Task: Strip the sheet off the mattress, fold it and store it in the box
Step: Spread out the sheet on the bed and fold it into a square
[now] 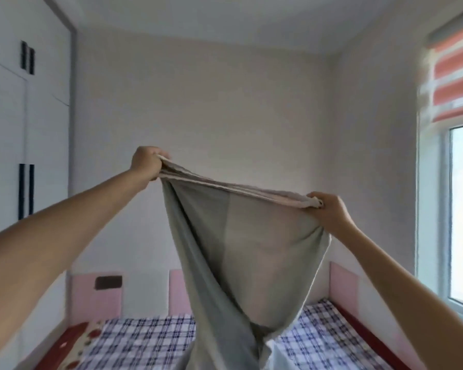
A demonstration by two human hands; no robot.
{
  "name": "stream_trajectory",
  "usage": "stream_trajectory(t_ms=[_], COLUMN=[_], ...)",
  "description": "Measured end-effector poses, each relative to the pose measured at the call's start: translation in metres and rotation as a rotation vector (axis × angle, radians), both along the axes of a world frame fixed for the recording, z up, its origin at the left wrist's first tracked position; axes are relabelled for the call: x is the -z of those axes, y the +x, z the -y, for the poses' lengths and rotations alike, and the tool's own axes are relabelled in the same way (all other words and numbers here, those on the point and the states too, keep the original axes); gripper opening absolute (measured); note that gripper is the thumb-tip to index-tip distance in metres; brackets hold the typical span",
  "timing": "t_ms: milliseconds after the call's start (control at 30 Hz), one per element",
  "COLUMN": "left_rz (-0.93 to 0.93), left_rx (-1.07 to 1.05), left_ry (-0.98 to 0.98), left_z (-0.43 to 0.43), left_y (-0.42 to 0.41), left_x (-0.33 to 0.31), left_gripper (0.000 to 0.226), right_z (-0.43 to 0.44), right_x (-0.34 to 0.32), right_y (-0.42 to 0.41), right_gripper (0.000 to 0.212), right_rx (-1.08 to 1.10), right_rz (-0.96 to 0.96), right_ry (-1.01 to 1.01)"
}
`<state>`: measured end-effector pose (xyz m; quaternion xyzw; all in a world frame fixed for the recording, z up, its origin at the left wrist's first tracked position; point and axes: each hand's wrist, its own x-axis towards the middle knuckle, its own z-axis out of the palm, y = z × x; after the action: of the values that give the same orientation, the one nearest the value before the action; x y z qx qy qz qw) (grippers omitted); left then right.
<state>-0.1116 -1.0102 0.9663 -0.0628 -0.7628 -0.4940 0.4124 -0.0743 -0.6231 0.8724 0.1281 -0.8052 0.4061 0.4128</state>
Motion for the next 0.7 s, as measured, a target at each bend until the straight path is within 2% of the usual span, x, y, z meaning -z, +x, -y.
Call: stream_trajectory(t_ms=[67, 100, 133, 200, 267, 500, 633, 700], left_rz=[-0.015, -0.011, 0.002, 0.061, 0.130, 0.297, 0.317, 0.307], left_rx=[-0.019, -0.028, -0.026, -0.007, 0.014, 0.043, 0.058, 0.059], left_ry=[0.086, 0.076, 0.039, -0.026, -0.024, -0.001, -0.009, -0.013], left_z=[0.000, 0.000, 0.000, 0.002, 0.005, -0.009, -0.011, -0.015], left_y=[0.003, 0.002, 0.000, 0.002, 0.001, -0.006, -0.006, -0.005], left_x=[0.002, 0.005, 0.010, 0.029, 0.049, 0.112, 0.120, 0.117], left_gripper=[0.039, 0.039, 0.039, 0.039, 0.040, 0.038, 0.038, 0.038], right_z=[0.003, 0.001, -0.002, -0.013, -0.022, -0.036, -0.037, -0.035], right_x=[-0.012, -0.016, -0.019, -0.015, -0.002, 0.066, 0.075, 0.072], right_y=[0.004, 0.007, 0.011, 0.023, 0.034, 0.041, 0.044, 0.042], right_gripper=[0.020, 0.022, 0.026, 0.035, 0.024, 0.011, 0.012, 0.017], right_rx=[0.024, 0.018, 0.008, -0.014, -0.021, -0.010, 0.058, 0.250], right_rz=[-0.114, -0.102, -0.032, 0.223, 0.396, 0.527, 0.630, 0.600], right_ry=[-0.050, -0.030, 0.031, 0.219, 0.361, 0.310, 0.474, 0.696])
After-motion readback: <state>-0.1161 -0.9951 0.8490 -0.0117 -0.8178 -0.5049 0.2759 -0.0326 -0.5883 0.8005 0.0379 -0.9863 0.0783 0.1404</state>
